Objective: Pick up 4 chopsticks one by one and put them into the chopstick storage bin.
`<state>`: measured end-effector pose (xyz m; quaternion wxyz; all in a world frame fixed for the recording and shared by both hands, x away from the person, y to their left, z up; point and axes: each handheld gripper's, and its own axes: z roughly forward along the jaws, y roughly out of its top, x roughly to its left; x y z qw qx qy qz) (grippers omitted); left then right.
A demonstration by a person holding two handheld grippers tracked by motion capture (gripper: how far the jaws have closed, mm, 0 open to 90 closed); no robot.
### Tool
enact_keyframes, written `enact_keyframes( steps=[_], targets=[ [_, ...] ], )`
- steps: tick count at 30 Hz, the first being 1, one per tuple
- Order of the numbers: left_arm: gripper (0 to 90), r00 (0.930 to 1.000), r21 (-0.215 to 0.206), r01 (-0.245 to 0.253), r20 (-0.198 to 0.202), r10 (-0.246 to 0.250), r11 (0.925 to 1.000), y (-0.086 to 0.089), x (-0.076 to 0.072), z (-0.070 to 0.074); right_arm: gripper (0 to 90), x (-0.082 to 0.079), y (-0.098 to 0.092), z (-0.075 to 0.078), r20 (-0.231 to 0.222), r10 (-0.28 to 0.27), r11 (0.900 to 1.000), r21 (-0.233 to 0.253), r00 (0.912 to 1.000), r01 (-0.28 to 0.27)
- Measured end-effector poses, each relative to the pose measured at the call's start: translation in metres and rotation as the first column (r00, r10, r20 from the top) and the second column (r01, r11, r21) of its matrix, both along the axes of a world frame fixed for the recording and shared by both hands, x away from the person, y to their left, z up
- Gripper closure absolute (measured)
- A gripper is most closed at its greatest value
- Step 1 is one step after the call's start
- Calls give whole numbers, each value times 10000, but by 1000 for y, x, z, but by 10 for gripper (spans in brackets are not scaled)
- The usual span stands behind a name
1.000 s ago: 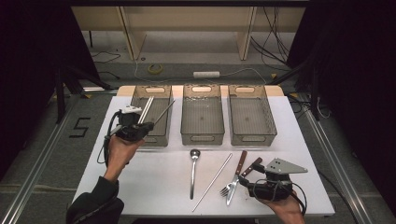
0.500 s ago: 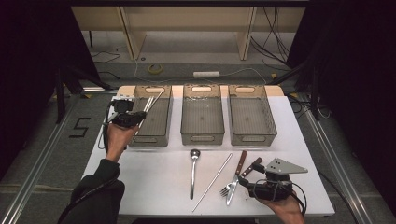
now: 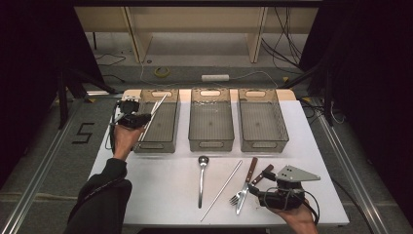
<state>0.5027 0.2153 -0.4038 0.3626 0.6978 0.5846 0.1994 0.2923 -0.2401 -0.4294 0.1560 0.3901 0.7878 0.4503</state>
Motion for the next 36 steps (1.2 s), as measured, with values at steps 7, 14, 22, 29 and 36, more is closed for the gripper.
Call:
enact_keyframes(
  steps=[7,14,22,29,36],
  targets=[
    [855,9999,-78,-71,-82,70,9999,1,7,-6,286,0,0,0,14,19,10000,-11,10000,-19],
    [842,9998,-376,-34,-214,26,9993,2,16,-9,287,-1,1,1,5,65,10000,-4,10000,-65],
    [532,9990,-803,436,-96,-445,9958,-4,11,-2,287,0,0,0,12,81,10000,2,10000,-81],
    [402,9918,-1073,1278,63,-1279,9860,-23,-20,17,287,-1,0,1,34,43,10000,39,10000,-43],
    [331,9835,-974,1785,489,-1744,9791,-44,-55,18,287,-1,0,2,99,-31,10000,53,9999,30]
  ],
)
